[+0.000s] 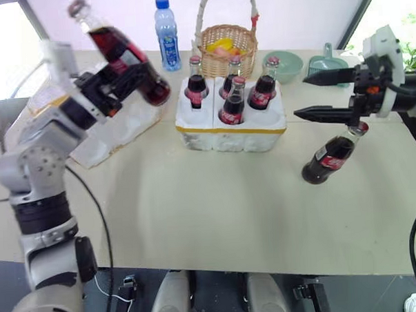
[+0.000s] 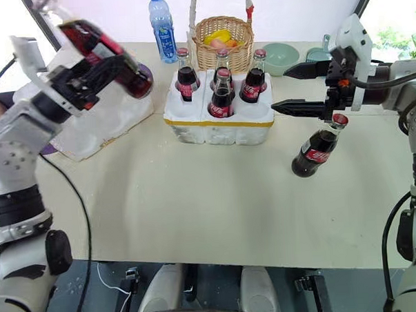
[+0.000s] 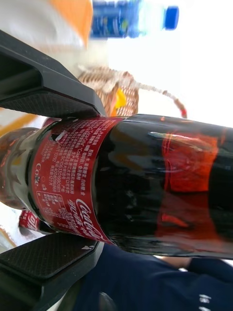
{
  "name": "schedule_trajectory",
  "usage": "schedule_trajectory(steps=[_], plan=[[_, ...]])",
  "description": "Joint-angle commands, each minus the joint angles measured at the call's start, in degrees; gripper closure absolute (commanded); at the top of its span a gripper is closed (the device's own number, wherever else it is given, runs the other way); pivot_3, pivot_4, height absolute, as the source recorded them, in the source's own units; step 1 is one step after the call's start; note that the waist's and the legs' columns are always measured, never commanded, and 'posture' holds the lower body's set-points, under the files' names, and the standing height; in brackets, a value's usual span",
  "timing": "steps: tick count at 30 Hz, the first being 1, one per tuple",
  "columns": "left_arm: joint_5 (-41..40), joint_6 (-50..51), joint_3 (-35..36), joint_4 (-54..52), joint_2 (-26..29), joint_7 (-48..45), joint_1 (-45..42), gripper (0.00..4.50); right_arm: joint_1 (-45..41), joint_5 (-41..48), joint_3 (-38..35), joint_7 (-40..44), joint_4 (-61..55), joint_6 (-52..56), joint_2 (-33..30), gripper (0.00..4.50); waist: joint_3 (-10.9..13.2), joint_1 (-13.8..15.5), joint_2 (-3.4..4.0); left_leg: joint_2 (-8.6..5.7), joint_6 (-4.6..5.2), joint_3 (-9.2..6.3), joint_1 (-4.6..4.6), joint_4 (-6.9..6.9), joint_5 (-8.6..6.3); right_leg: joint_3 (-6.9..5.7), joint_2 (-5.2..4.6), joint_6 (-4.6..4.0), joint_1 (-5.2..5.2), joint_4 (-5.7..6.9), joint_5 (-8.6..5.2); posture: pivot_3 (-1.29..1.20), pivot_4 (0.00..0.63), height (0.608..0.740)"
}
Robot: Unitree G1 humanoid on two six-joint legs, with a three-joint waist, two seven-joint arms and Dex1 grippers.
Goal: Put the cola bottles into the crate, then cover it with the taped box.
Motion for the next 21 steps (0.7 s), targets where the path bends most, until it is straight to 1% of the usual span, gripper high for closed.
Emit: schedule_trajectory(steps=[1, 4, 6, 12, 15, 21], plan=[[6.9, -8.2, -3.8, 5.4, -1.3, 0.0, -4.1, 1.75, 0.1, 1.1, -2.6, -0.8, -2.1, 0.2, -0.8, 0.0, 0.0, -0.3, -0.03, 0.0, 0.0, 0.01, 0.0, 0.0, 0.0, 0.0, 0.02, 0.0, -0.01, 0.01, 0.0, 0.0, 0.15, 0.74], [13.3, -13.9, -7.8, 11.9, -2.8, 0.5, -6.2, 1.75, 1.3, 1.6, -3.7, -1.3, -3.1, 0.8, -1.6, 0.0, 0.0, -0.4, -0.05, 0.08, 0.01, 0.03, -0.05, -0.01, 0.0, -0.01, 0.09, 0.0, -0.1, 0.02, 0.0, 0.0, 0.15, 0.74], [15.7, -16.5, -9.1, 15.0, -3.3, 0.0, -6.9, 1.75, 2.0, 1.9, -4.3, -1.5, -3.7, 1.2, -1.9, 0.0, 0.0, -0.5, -0.02, 0.08, 0.01, 0.05, -0.05, -0.01, 0.0, 0.0, 0.09, 0.0, -0.09, 0.02, 0.0, 0.0, 0.15, 0.74], [16.2, -18.6, -9.8, 19.9, -7.1, -2.8, -7.5, 1.75, 5.5, 2.8, -6.8, -2.5, -6.1, 2.4, -2.9, 0.0, 0.0, 0.1, -0.02, 0.09, 0.01, 0.04, -0.04, 0.01, 0.0, 0.0, 0.08, 0.0, -0.06, 0.02, 0.0, 0.0, 0.15, 0.74], [14.0, -16.8, -8.7, 18.2, -8.3, -3.7, -7.5, 1.75, 6.4, 3.0, -7.3, -3.1, -6.7, 2.7, -3.2, 0.0, 0.0, 0.2, -0.02, 0.07, 0.01, -0.01, -0.04, 0.07, 0.0, -0.01, 0.05, 0.01, 0.02, 0.02, 0.0, 0.0, 0.15, 0.74], [13.0, -13.6, -7.2, 15.0, -8.4, -3.5, -7.7, 1.75, 6.6, 3.3, -7.4, -3.7, -6.9, 2.7, -3.3, 0.0, 0.0, 0.2, -0.02, 0.04, 0.02, -0.07, -0.05, 0.08, 0.0, -0.04, 0.03, 0.01, 0.03, 0.02, 0.01, 0.0, 0.15, 0.74]])
